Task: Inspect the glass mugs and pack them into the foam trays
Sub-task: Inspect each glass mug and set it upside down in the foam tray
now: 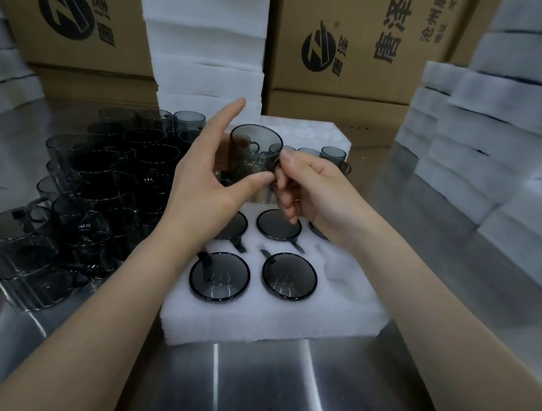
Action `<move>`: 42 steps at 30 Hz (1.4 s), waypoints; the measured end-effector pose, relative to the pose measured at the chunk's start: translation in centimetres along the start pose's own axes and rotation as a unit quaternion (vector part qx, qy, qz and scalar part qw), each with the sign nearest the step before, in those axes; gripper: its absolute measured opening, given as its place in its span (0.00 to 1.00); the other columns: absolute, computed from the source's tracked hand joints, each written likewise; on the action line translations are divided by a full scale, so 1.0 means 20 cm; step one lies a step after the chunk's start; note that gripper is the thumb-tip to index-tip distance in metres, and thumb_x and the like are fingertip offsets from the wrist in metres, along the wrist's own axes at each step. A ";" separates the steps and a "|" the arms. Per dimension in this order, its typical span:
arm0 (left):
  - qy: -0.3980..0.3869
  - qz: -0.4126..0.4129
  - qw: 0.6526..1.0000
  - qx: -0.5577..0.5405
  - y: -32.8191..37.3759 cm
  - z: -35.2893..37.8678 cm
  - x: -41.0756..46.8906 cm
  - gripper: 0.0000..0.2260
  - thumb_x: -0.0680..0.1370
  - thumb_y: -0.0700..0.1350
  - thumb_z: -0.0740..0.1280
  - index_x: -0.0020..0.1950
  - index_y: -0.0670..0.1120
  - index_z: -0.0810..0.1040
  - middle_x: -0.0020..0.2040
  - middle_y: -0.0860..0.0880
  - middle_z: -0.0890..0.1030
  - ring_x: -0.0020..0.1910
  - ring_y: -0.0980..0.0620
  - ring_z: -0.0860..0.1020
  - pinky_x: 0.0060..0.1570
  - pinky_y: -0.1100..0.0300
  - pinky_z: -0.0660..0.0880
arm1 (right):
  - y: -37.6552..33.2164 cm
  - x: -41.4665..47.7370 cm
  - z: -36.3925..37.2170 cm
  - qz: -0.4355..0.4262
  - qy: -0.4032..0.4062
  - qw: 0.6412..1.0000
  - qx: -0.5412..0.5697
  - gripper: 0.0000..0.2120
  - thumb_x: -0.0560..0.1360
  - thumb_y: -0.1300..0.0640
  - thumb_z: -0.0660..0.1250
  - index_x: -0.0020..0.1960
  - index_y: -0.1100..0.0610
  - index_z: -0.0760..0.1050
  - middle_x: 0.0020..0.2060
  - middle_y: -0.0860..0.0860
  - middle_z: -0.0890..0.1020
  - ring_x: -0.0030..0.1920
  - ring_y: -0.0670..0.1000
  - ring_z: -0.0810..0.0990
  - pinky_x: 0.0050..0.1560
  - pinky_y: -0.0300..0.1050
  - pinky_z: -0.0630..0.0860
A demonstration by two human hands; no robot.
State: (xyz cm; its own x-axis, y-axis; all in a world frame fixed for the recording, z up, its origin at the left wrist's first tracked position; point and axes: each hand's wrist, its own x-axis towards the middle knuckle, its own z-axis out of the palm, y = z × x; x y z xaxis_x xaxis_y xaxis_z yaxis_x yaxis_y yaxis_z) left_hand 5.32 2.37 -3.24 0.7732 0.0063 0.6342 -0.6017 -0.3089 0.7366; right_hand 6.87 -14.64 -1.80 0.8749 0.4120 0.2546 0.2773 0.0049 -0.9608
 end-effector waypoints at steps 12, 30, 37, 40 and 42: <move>0.019 -0.090 0.989 -0.113 0.04 -0.02 0.00 0.16 0.73 0.51 0.68 0.57 0.45 0.79 0.45 0.52 0.84 0.46 0.55 0.82 0.43 0.53 0.82 | -0.02 -0.02 0.01 -0.113 -0.006 0.993 -0.043 0.09 0.79 0.61 0.61 0.50 0.55 0.80 0.28 0.46 0.74 0.30 0.47 0.72 0.34 0.40 0.72; -0.022 -0.037 0.993 -0.111 0.03 0.01 -0.01 0.18 0.77 0.48 0.64 0.65 0.43 0.74 0.52 0.51 0.81 0.53 0.59 0.80 0.54 0.63 0.75 | -0.03 0.01 -0.01 -0.065 0.105 0.992 0.030 0.16 0.75 0.51 0.67 0.61 0.55 0.74 0.42 0.52 0.80 0.40 0.51 0.80 0.41 0.47 0.79; -0.081 -0.039 0.995 -0.049 0.02 0.01 0.00 0.28 0.74 0.60 0.62 0.73 0.54 0.66 0.70 0.50 0.73 0.70 0.53 0.70 0.69 0.47 0.68 | -0.03 -0.01 0.05 -0.002 -0.029 0.992 0.121 0.19 0.78 0.48 0.61 0.67 0.51 0.69 0.56 0.56 0.80 0.48 0.61 0.83 0.48 0.54 0.80; -0.063 0.038 0.997 0.012 0.03 0.01 -0.01 0.25 0.76 0.46 0.64 0.73 0.49 0.67 0.69 0.51 0.73 0.70 0.55 0.70 0.69 0.49 0.68 | -0.01 0.00 0.05 -0.039 0.066 0.997 -0.002 0.23 0.77 0.48 0.64 0.70 0.51 0.68 0.64 0.52 0.76 0.54 0.55 0.81 0.48 0.50 0.79; -0.088 0.096 0.990 0.056 0.05 0.02 -0.02 0.28 0.73 0.40 0.65 0.73 0.46 0.67 0.69 0.53 0.72 0.69 0.59 0.70 0.69 0.60 0.67 | 0.01 0.00 0.05 -0.081 0.094 0.985 -0.123 0.21 0.79 0.48 0.63 0.70 0.50 0.67 0.61 0.46 0.76 0.54 0.48 0.78 0.49 0.45 0.78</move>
State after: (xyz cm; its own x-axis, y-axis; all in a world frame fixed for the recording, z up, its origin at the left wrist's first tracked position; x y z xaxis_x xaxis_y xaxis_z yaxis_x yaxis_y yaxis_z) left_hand 4.50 1.76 -2.89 0.6750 -0.2256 0.7025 -0.7231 -0.3915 0.5691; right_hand 6.53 -13.62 -2.06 0.8629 0.2471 0.4409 0.4870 -0.1733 -0.8560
